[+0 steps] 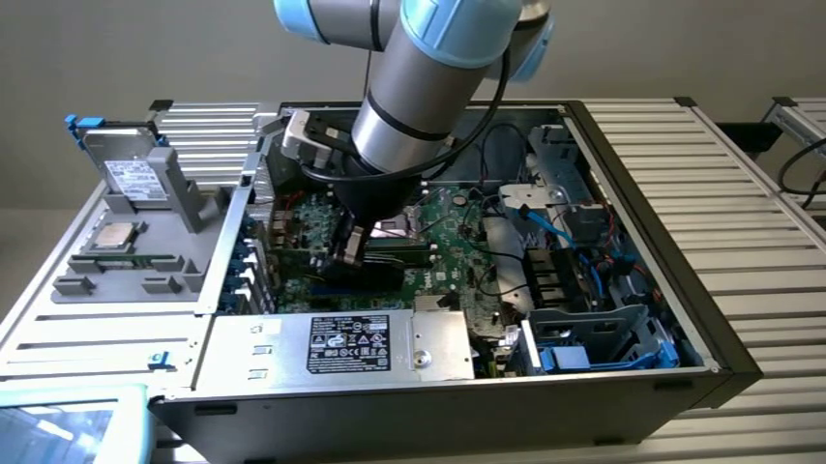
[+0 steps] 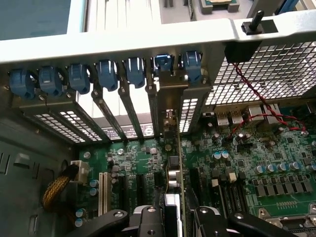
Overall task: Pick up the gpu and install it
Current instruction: 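Insert the gpu into the slot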
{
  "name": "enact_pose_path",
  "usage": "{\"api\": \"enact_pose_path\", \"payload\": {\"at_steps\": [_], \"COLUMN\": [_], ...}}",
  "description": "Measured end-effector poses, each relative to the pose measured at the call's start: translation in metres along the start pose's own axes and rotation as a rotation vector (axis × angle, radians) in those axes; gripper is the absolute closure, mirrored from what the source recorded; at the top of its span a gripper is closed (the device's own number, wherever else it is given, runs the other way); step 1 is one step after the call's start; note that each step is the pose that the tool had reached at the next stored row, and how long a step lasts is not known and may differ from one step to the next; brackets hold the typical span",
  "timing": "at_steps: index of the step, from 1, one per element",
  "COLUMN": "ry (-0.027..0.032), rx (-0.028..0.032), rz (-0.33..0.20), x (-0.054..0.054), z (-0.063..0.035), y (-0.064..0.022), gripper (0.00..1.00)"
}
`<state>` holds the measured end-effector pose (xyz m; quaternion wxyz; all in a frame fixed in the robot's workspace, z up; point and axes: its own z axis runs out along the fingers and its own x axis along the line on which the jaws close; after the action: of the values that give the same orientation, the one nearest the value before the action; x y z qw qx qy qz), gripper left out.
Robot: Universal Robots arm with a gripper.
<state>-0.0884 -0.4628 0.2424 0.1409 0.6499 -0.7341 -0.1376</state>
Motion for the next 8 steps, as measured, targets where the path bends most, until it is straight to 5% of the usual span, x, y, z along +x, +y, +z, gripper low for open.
{"api": "enact_pose_path", "payload": {"at_steps": [8], "ry": [-0.0004], "rx": [-0.0005], "rz": [0.0], "x": [-0.001], "z": [-0.0024], "y": [-0.0039], "gripper": [0.72]}}
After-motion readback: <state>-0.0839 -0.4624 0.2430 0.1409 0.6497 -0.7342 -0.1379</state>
